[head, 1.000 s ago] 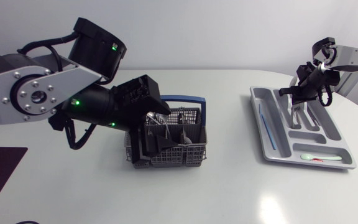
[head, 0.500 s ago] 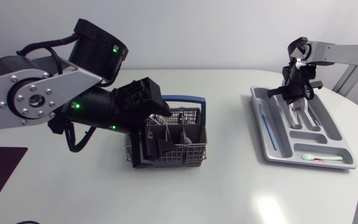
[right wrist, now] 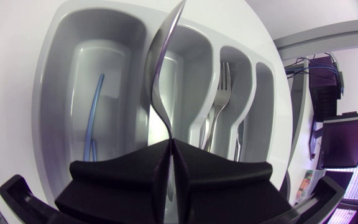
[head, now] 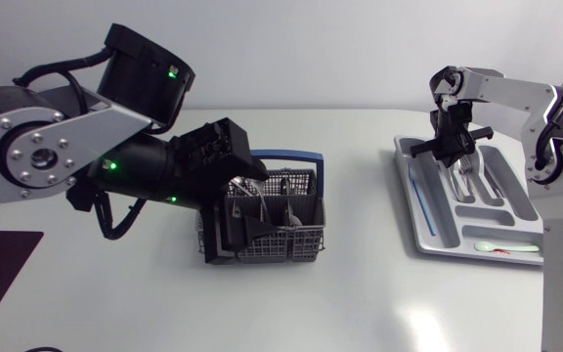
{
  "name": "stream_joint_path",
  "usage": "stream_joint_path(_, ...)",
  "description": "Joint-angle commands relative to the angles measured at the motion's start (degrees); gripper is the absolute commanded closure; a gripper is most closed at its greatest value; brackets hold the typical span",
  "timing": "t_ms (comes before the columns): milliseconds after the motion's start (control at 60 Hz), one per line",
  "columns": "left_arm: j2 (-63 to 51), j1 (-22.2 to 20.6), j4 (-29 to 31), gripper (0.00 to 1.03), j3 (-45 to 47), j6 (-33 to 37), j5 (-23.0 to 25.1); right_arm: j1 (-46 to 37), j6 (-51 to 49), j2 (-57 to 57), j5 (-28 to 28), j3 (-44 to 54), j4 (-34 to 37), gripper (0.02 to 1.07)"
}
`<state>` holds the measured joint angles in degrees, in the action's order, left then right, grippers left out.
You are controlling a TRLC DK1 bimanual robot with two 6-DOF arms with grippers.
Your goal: Sort the cutlery from the basket into the organizer compartments.
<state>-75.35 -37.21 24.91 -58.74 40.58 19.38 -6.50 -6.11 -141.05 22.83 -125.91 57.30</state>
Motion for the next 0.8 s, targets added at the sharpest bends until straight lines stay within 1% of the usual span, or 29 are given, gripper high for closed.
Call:
stream_joint_path(0,0.82,0.03,-0.47,0.05,1.61,0.82,-0.04,0.35,1.63,-1.86,1.69,-0.3,0.62,0.97)
stream_joint_path(100,0.82,-0.05,-0.47,0.05,1.52,0.73,-0.04,0.61,1.71,-2.47,2.22,0.05,0.53,0.93)
stream_joint_path(133,0.82,-0.14,-0.47,0.05,1.44,0.73,-0.04,0.79,1.71,-2.65,2.22,0.05,0.62,0.9)
stream_joint_path(217,0.82,-0.14,-0.47,0.05,1.26,0.56,-0.13,0.97,1.71,-3.0,2.13,-0.22,0.62,0.89)
stream_joint_path(267,0.82,-0.14,-0.47,0.05,1.17,0.56,-0.13,0.97,1.71,-3.35,2.13,-0.57,0.8,0.86)
stream_joint_path(300,0.82,-0.05,-0.47,0.05,1.17,0.56,-0.13,0.97,1.71,-3.44,2.13,-0.74,0.8,0.82)
stream_joint_path(400,1.0,-0.05,-0.47,0.05,1.35,0.64,-0.48,0.97,1.71,-2.82,1.52,-0.3,0.89,0.8)
stream_joint_path(417,1.08,-0.05,-0.47,0.05,1.35,0.64,-0.48,1.05,1.71,-2.3,1.34,0.14,0.89,0.79)
stream_joint_path(450,1.17,0.03,-0.47,0.05,1.26,0.64,-0.57,1.23,1.71,-1.07,1.25,1.28,0.62,0.72)
stream_joint_path(517,1.35,0.03,-0.47,0.05,1.17,0.73,-0.74,1.58,1.71,1.57,0.9,3.74,-0.34,0.63)
stream_joint_path(583,1.52,0.03,-0.38,0.05,0.82,0.82,-1.27,2.02,1.63,3.86,0.81,6.02,-1.31,0.57)
stream_joint_path(633,1.61,-0.41,-0.38,0.05,0.64,1.26,-2.06,2.72,1.45,7.81,0.46,10.51,-3.51,0.52)
stream_joint_path(750,1.79,-1.46,-0.38,0.05,1.0,2.23,-2.33,3.6,0.84,13.7,-0.42,17.71,-7.29,0.51)
stream_joint_path(783,1.35,-1.9,-0.38,0.05,1.08,2.49,-3.2,3.95,0.57,15.99,-1.3,20.53,-8.69,0.51)
